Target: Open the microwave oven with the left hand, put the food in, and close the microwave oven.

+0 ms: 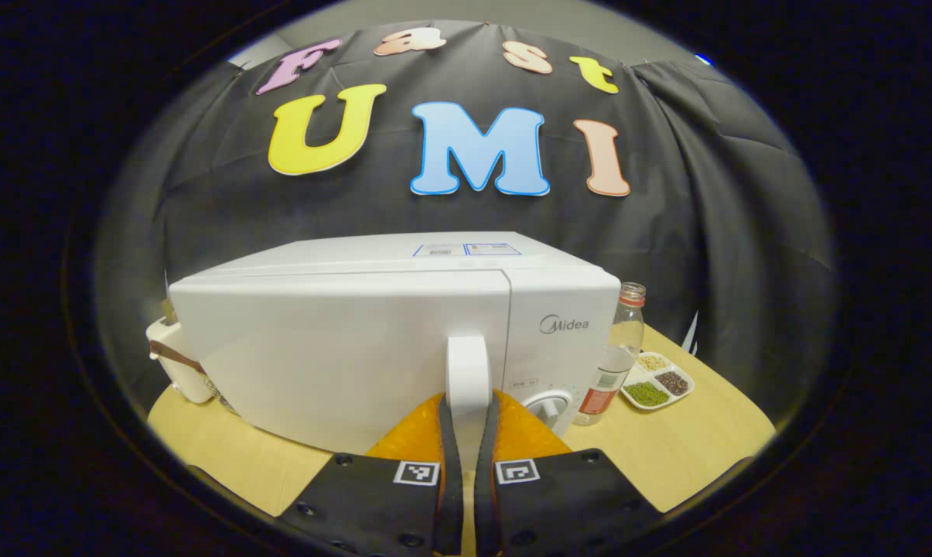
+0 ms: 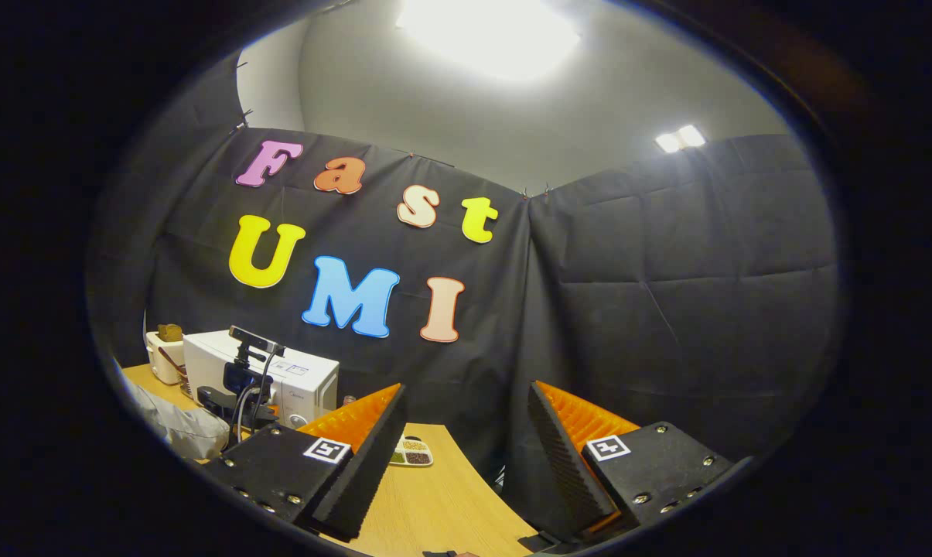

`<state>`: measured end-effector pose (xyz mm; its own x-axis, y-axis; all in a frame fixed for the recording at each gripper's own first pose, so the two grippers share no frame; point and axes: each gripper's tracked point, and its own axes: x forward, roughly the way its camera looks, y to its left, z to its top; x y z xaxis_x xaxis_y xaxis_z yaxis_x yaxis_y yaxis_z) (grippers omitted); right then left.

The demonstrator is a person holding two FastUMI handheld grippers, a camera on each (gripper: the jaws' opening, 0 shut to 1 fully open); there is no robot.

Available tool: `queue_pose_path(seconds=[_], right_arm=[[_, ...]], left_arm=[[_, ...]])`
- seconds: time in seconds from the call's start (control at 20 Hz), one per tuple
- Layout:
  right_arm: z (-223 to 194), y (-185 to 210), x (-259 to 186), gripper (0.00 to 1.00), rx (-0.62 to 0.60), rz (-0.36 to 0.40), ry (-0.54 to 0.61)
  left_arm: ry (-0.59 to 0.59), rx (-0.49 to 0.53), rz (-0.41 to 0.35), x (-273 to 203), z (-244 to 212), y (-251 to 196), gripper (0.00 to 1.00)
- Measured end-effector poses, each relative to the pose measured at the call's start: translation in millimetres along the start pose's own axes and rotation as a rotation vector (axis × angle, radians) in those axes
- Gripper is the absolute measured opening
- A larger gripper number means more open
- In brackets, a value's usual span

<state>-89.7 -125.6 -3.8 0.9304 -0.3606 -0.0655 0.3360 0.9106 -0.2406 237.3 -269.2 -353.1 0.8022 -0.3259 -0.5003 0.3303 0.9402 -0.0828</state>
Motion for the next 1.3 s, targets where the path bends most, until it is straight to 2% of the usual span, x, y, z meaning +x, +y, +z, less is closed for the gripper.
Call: queue_pose_path(seconds=[0.35, 0.4, 0.5, 0.6, 1.0, 1.3], right_arm=[[-3, -2, 9, 0.95, 0.017, 0.018, -0.007], [-2, -2, 11, 0.95, 0.015, 0.020, -0.011], [-2, -2, 14, 0.95, 0.023, 0.022, -0.021], [-6, 10, 20, 0.95, 0.050, 0.057, -0.018], [-1, 65, 38, 0.95, 0.139, 0.210, -0.037], [9, 112, 41, 0.95, 0.174, 0.324, -0.060]], left_arm=[[0.001, -0.019, 0.009, -3, 1, 1, 0.07], [0.035, -0.040, 0.016, -11, -9, 1, 0.07], [-0.029, -0.028, 0.016, -39, -9, 3, 0.08], [-0.039, 0.000, -0.006, -57, -17, 8, 0.06], [-0.019, -0.026, -0.044, -130, -41, 38, 0.07], [-0.011, -0.032, 0.011, -184, -59, 76, 0.10]])
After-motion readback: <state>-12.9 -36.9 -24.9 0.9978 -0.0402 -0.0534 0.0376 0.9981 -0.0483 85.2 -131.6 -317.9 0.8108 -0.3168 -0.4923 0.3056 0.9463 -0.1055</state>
